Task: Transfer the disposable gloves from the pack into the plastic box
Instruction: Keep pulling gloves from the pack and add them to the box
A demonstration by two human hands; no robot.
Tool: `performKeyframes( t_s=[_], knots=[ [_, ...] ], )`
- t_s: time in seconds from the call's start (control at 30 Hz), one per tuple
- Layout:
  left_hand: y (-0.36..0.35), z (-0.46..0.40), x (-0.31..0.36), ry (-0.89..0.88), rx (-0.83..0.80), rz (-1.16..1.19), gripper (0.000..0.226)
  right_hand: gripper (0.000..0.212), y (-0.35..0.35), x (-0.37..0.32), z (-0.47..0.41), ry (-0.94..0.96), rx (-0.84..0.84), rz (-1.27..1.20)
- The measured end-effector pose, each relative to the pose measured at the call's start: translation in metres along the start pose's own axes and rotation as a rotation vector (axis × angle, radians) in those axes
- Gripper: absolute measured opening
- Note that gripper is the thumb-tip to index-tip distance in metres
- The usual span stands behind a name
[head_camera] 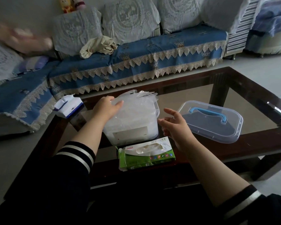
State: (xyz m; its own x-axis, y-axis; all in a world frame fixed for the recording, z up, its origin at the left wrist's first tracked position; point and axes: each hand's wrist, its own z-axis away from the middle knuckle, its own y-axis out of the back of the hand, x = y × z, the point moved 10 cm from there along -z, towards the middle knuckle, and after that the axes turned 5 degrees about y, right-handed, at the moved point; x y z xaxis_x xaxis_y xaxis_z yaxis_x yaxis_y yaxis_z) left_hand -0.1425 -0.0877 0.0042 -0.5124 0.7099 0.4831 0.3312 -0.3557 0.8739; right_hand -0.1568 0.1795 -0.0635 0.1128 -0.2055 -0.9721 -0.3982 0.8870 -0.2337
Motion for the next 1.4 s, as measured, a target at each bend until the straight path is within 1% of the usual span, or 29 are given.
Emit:
performKeyframes(
  t_s=[0.07, 0.13, 0.23, 0.33, 0.47, 0.53, 0.63, 0.7, 0.77, 0.8, 0.87, 0.93, 0.97, 1.07, 1.17, 1.23, 1.33, 1.4],
  knots=[
    [-0.003, -0.001, -0.001, -0.004, -0.001, -0.11, 0.065, 0.041, -0.003, 0.001, 0.001, -0.003, -0.033, 0.069],
    [-0.001, 0.0, -0.001, -0.015, 0.033, -0.212, 0.063, 0.031, -0.007, 0.002, 0.001, 0.006, -0.076, 0.146],
    [0.001, 0.001, -0.002, -0.018, 0.053, -0.229, 0.061, 0.016, -0.016, 0.004, 0.003, 0.039, -0.151, 0.257],
    [0.003, 0.004, -0.005, -0.02, 0.065, -0.207, 0.059, 0.014, -0.024, 0.008, 0.006, 0.073, -0.206, 0.416],
    [0.015, 0.016, 0.002, -0.106, 0.173, -0.194, 0.055, 0.015, -0.029, 0.015, 0.006, 0.11, -0.23, 0.589],
    [0.016, 0.02, 0.006, -0.148, 0.188, -0.221, 0.053, 0.016, -0.031, 0.018, 0.006, 0.116, -0.244, 0.627],
    [0.005, 0.021, 0.005, -0.192, 0.103, -0.331, 0.054, 0.017, -0.035, 0.022, 0.006, 0.111, -0.264, 0.649],
    [-0.005, 0.02, 0.0, -0.188, 0.024, -0.429, 0.057, 0.018, -0.036, 0.024, 0.007, 0.103, -0.274, 0.656],
    [-0.01, 0.019, -0.001, -0.186, -0.006, -0.478, 0.059, 0.019, -0.037, 0.026, 0.008, 0.093, -0.287, 0.664],
    [-0.008, 0.019, 0.001, -0.201, 0.009, -0.482, 0.059, 0.019, -0.037, 0.026, 0.008, 0.09, -0.292, 0.668],
    [0.004, 0.021, 0.013, -0.261, 0.111, -0.462, 0.058, 0.018, -0.036, 0.027, 0.007, 0.092, -0.291, 0.675],
    [0.019, 0.027, 0.026, -0.335, 0.229, -0.409, 0.052, 0.018, -0.035, 0.025, 0.006, 0.103, -0.277, 0.678],
    [0.024, 0.028, 0.03, -0.362, 0.25, -0.365, 0.048, 0.019, -0.035, 0.025, 0.005, 0.108, -0.271, 0.679],
    [0.024, 0.031, 0.035, -0.397, 0.19, -0.229, 0.033, 0.022, -0.035, 0.024, 0.004, 0.111, -0.267, 0.692],
    [0.016, 0.029, 0.035, -0.384, 0.127, -0.191, 0.029, 0.022, -0.037, 0.023, 0.005, 0.112, -0.277, 0.696],
    [0.007, 0.024, 0.034, -0.335, 0.056, -0.188, 0.033, 0.022, -0.039, 0.022, 0.006, 0.113, -0.281, 0.695],
    [-0.011, 0.019, 0.031, -0.27, -0.067, -0.252, 0.052, 0.021, -0.04, 0.022, 0.008, 0.108, -0.289, 0.691],
    [-0.024, 0.017, 0.033, -0.273, -0.146, -0.307, 0.061, 0.022, -0.041, 0.024, 0.008, 0.103, -0.303, 0.695]
  ],
)
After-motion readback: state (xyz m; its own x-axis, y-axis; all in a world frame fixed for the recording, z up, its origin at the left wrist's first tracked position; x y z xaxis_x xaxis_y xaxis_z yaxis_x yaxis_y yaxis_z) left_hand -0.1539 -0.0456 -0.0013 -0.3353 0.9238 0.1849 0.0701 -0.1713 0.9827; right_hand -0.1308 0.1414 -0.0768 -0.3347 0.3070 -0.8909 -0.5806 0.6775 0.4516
